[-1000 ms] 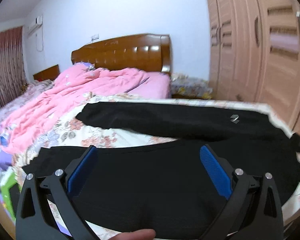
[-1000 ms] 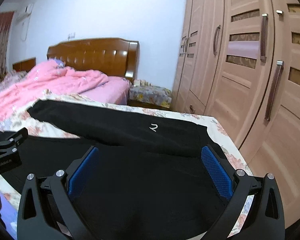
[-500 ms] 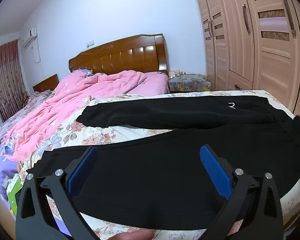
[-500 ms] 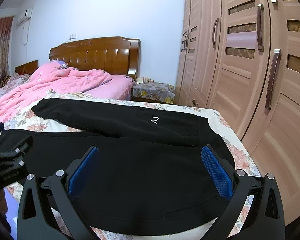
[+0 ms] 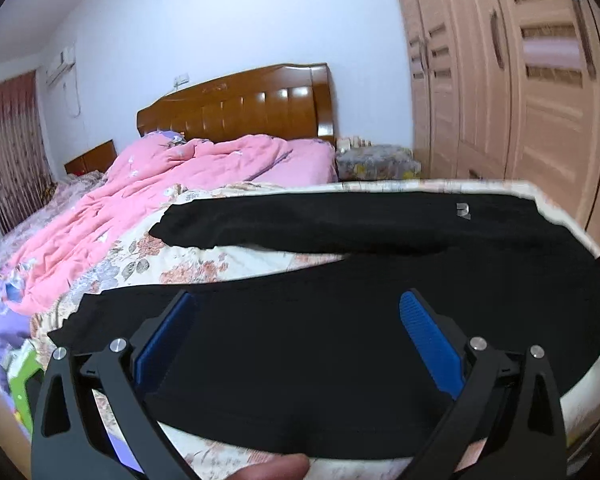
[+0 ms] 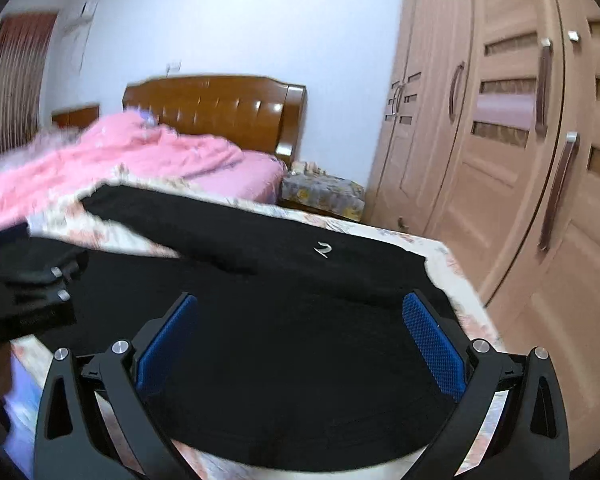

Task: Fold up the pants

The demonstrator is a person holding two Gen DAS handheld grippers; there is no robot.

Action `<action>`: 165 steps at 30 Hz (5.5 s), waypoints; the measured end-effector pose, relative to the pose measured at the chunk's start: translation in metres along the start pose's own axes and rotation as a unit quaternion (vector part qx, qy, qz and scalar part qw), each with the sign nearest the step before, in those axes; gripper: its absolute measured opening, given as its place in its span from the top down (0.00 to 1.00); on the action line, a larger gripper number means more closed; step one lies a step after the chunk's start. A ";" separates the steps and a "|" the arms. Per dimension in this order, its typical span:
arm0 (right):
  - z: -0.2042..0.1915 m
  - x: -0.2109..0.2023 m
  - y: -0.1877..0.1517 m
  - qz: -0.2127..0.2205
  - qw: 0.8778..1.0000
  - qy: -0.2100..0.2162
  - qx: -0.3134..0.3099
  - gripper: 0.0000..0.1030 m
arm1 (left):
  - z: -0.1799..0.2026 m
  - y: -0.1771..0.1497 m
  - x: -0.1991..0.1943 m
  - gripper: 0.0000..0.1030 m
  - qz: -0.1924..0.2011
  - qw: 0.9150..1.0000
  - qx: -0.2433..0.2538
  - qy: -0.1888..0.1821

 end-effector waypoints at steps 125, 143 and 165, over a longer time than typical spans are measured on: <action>0.138 0.077 0.006 -0.008 0.974 0.205 -0.099 0.91 | 0.049 0.072 0.104 0.87 -0.001 0.905 0.324 -0.277; 0.092 0.034 -0.094 -0.074 0.970 0.205 -0.103 0.91 | 0.029 -0.059 0.044 0.87 -0.014 0.917 0.326 -0.230; 0.187 0.016 -0.180 -0.107 0.958 0.170 0.206 0.48 | 0.041 -0.107 0.068 0.51 -0.045 0.921 0.315 -0.225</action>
Point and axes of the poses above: each gripper's, at about its wrist camera, not at the fingertips, and x roughly the way its jaws point, z to its right, y to its top, the point moved 4 cm from there along x, roughly the way its jaws point, and after that the axes turned 6 degrees about -x, right-handed, at the moved point
